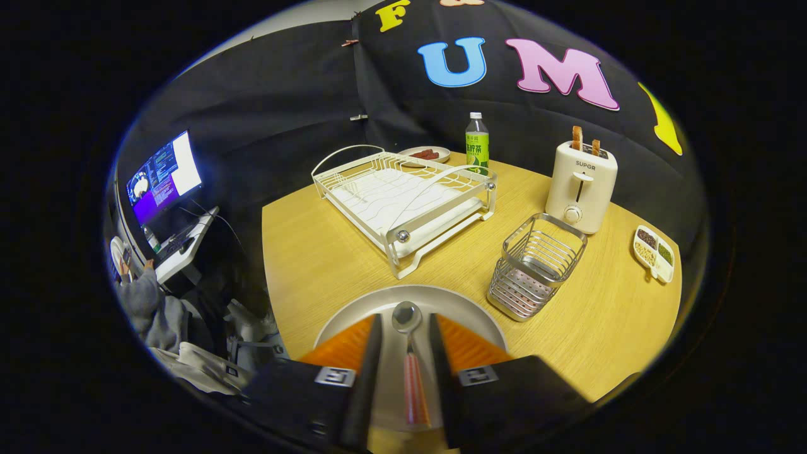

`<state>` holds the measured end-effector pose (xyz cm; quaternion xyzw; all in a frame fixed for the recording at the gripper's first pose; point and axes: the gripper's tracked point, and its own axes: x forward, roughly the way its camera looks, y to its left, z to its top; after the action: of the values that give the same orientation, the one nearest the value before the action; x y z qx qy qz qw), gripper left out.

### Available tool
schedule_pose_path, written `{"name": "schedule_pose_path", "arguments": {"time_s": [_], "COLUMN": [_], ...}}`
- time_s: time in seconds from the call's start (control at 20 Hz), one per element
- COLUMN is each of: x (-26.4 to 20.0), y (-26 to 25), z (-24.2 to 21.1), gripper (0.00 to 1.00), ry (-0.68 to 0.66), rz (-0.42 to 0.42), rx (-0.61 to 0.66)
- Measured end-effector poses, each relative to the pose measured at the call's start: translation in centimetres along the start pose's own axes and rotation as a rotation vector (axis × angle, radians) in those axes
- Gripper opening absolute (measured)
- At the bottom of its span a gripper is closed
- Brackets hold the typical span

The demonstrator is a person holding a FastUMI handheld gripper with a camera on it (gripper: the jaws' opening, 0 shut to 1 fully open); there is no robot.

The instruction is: Take the plate from the dish rack, then take the spoon from the basket and place it into the plate.

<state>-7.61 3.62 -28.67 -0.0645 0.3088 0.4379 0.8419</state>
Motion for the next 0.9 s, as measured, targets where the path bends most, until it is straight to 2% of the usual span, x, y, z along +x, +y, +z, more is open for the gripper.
{"name": "schedule_pose_path", "arguments": {"time_s": [0.1, 0.3, 0.5, 0.9], "x": [-0.7, -2.7, -6.1, -12.9], "y": [-0.8, -2.2, -2.7, -3.1], "z": [1.4, 5.3, 9.9, 16.2], "gripper": [1.00, 0.99, 0.99, 0.99], "ry": [-0.025, -0.103, -0.209, -0.377], "rz": [-0.046, -0.142, -0.263, -0.577], "rx": [0.005, -0.004, 0.041, 0.130]}}
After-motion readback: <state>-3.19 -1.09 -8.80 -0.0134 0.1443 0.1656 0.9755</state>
